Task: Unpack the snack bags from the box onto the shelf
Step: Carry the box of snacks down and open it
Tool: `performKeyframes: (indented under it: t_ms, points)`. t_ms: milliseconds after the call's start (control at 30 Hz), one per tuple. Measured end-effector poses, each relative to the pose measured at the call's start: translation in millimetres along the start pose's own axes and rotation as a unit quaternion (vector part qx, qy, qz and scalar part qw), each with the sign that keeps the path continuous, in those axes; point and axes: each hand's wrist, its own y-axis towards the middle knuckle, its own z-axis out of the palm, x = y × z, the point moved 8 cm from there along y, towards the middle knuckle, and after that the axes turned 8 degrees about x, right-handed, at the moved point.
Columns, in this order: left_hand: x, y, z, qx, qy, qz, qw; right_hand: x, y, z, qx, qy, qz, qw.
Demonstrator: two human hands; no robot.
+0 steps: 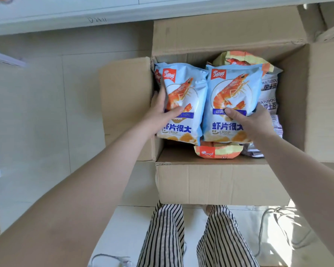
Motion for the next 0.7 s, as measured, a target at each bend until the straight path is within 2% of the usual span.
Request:
performKeyframes:
  t_ms: [33,100,233,300,400,500,567,600,700]
  points:
    - [-2.4,3.9,3.2,-0.010,0.070,-0.002,0.997,-3.3,-0.9,-6.2,-0.004,0.008,0.006,1.000]
    - [-8.9,6.2,5.6,-0.075,0.169,-0.015,0.983,-8.2,-3.0,-16.5,-0.002,0.021,0.013,1.000]
    - [-15.4,-10.1,-2.3,-0.248,0.226,-0.073,0.939,-7.2,-7.8,-13.9,0.044,0.037,0.017,0.998]
    - [-15.8,-20.2,-5.6,-0.297,0.207,-0.111,0.926,-0.6,-10.7,-8.2,0.057,0.048,0.016,0.997]
    - [-13.0,-21.7,4.4,-0.248,0.055,-0.088,0.963,8.1,-13.0,-4.6,0.061,0.081,0.014,0.995]
    - [-10.1,-20.6,15.0,-0.097,-0.081,-0.087,0.988,10.5,-17.8,-0.9,0.089,0.093,0.027,0.991]
    - [-10.5,-26.1,18.3,-0.003,-0.106,-0.100,0.989,11.2,-25.1,-4.0,0.100,0.100,0.042,0.989]
    - [-11.9,-29.7,16.9,0.020,-0.104,-0.102,0.989,12.2,-30.5,-6.9,0.101,0.105,0.051,0.988]
    - [-18.7,-44.0,12.1,0.018,-0.109,-0.107,0.988,16.8,-49.4,-15.2,0.102,0.119,0.051,0.986]
